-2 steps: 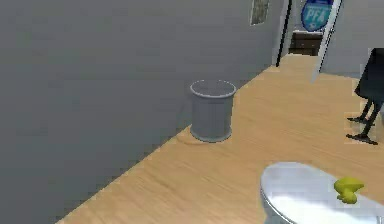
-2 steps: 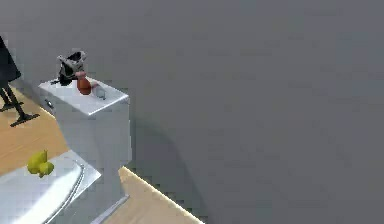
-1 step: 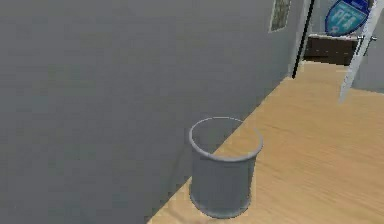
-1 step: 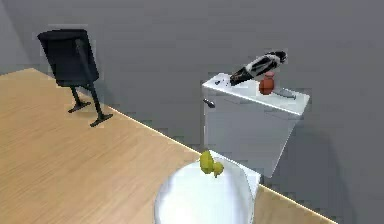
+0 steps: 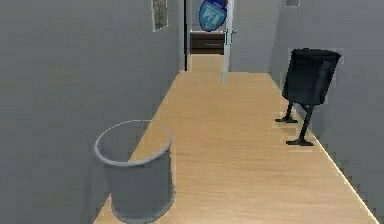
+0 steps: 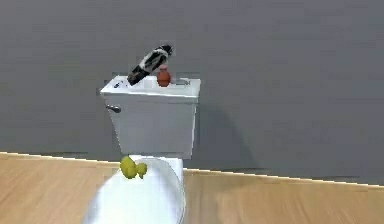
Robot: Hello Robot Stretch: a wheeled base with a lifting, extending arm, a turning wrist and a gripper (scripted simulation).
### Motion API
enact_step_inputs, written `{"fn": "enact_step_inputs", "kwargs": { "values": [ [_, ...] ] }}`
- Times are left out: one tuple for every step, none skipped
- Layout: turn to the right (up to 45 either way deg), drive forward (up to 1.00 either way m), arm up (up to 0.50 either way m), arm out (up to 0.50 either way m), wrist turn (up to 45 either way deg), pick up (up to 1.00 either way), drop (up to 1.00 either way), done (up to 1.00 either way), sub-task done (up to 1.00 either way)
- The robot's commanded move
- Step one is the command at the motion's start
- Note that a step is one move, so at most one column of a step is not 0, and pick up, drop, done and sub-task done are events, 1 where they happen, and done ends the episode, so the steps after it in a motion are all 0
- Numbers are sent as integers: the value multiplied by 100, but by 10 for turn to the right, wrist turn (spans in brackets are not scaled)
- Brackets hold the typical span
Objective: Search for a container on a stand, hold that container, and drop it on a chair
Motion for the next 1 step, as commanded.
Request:
{"fn": "enact_step_inputs", "kwargs": {
  "values": [
    [0, 55, 0, 0, 0, 0, 0, 0, 0]
  ]
}}
